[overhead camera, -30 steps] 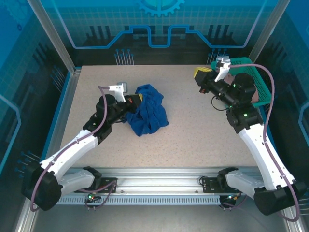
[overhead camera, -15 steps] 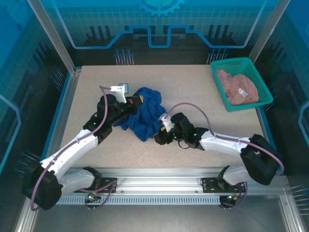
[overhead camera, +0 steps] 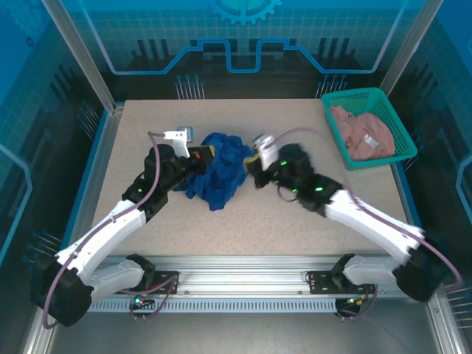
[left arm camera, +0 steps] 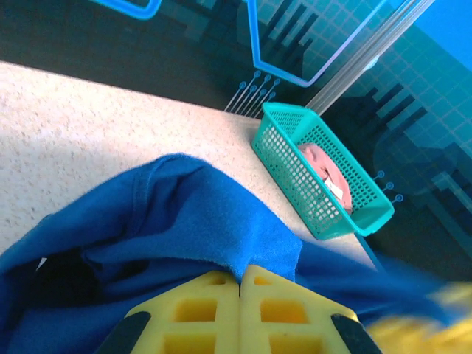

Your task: Fold the inside-out t-shirt

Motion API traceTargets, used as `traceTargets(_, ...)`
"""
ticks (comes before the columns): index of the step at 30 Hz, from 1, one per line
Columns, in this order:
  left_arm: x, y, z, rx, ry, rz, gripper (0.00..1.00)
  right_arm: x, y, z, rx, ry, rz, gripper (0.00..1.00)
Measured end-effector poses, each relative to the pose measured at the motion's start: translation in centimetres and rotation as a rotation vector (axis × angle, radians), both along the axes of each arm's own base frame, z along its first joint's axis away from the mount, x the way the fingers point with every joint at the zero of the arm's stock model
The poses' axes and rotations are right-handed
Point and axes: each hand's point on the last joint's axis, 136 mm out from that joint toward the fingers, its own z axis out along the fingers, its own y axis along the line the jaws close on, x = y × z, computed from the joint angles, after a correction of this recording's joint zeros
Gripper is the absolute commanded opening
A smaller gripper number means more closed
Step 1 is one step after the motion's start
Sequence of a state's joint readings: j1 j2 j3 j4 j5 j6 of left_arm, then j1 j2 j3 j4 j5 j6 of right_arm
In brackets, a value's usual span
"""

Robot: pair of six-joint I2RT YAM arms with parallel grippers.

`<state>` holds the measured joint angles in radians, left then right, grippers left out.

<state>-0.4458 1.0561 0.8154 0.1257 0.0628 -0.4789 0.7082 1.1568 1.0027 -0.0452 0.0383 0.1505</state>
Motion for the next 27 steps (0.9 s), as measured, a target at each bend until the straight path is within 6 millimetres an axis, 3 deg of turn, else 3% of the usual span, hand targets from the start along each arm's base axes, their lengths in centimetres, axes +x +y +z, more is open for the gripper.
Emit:
traceTargets(2, -0.1, 0.2, 2.7, -0.003, -0.058, 0.002, 0.06, -0.1, -3.5, 8.2, 0.093, -0.142, -0.073, 0.0)
traceTargets(4, -0.3, 0.2, 6.3, -0.008, -0.136, -0.004, 0.0, -0.9, -6.3, 14.6, 0.161, -0.257, -0.123, 0.0)
traceTargets(5, -0.5, 0.2, 8.4, -0.017, -0.182, -0.011, 0.0, -1.4, -7.4, 16.9, 0.182, -0.295, -0.139, 0.0)
traceTargets(8, -1.5, 0.4, 14.2, -0.024, -0.316, -0.024, 0.0, -2.2, -9.2, 21.0, 0.197, -0.35, -0.172, 0.0)
traceTargets(11, -2.6, 0.8, 17.5, -0.012, -0.398, -0.024, 0.0, -1.5, -10.1, 22.3, 0.169, -0.34, -0.204, 0.0)
traceTargets(13, -2.9, 1.0, 18.5, 0.005, -0.426, -0.024, 0.0, -0.8, -10.4, 22.3, 0.134, -0.315, -0.228, 0.0)
traceTargets(21, -3.1, 1.1, 17.8, 0.099, -0.417, -0.033, 0.0, 0.2, -11.2, 20.0, 0.004, -0.224, -0.263, 0.0)
traceTargets(27, -3.2, 1.2, 18.6, 0.114, -0.437, -0.03, 0.0, 0.1, -10.4, 19.9, -0.005, -0.2, -0.213, 0.0)
